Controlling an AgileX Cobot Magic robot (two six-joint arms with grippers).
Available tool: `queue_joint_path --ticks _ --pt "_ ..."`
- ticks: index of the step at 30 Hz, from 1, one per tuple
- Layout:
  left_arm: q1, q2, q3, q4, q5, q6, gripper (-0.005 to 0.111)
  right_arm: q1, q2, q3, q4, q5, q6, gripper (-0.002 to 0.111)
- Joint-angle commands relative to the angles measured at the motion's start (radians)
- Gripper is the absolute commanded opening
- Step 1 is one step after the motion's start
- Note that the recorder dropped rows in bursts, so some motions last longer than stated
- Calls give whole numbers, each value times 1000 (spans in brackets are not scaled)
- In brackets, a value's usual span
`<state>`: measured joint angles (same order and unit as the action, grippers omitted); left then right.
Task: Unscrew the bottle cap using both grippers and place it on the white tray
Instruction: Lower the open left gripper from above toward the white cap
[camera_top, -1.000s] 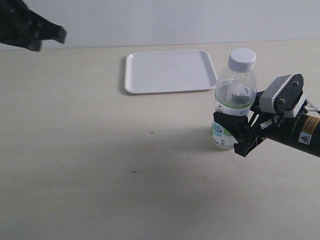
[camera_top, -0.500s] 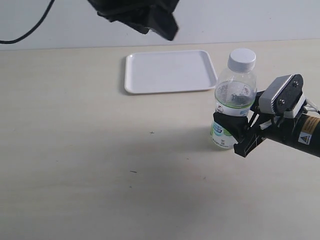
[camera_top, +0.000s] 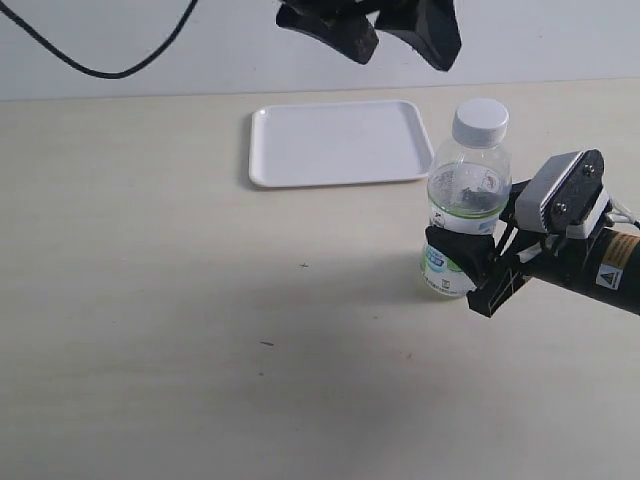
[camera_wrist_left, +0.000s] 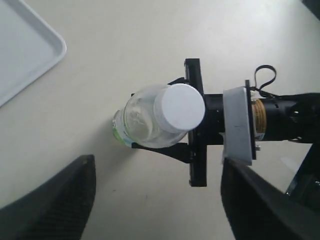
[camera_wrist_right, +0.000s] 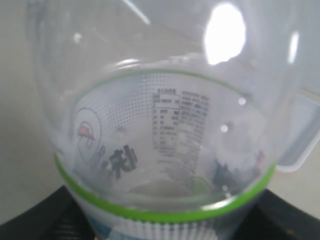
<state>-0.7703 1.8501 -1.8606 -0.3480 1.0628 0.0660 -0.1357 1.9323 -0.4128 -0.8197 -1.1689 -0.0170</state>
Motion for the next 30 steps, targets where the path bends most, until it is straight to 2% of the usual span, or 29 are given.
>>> queue_joint_path --ticks 1,8,12,18,30 --pt "-41 78 -89 53 36 -21 68 -3 -1 -5 -3 41 -27 0" --pt "-108 162 -247 208 116 -97 68 -3 -1 -5 -3 41 -42 0" --pt "-146 181 -288 249 120 -107 68 -3 -1 -5 -3 41 -42 0" --pt "-221 224 -337 455 140 -178 68 -3 -1 -5 -3 41 -42 0" --pt "-237 297 -379 477 110 -178 68 -3 -1 -5 -3 37 -39 0"
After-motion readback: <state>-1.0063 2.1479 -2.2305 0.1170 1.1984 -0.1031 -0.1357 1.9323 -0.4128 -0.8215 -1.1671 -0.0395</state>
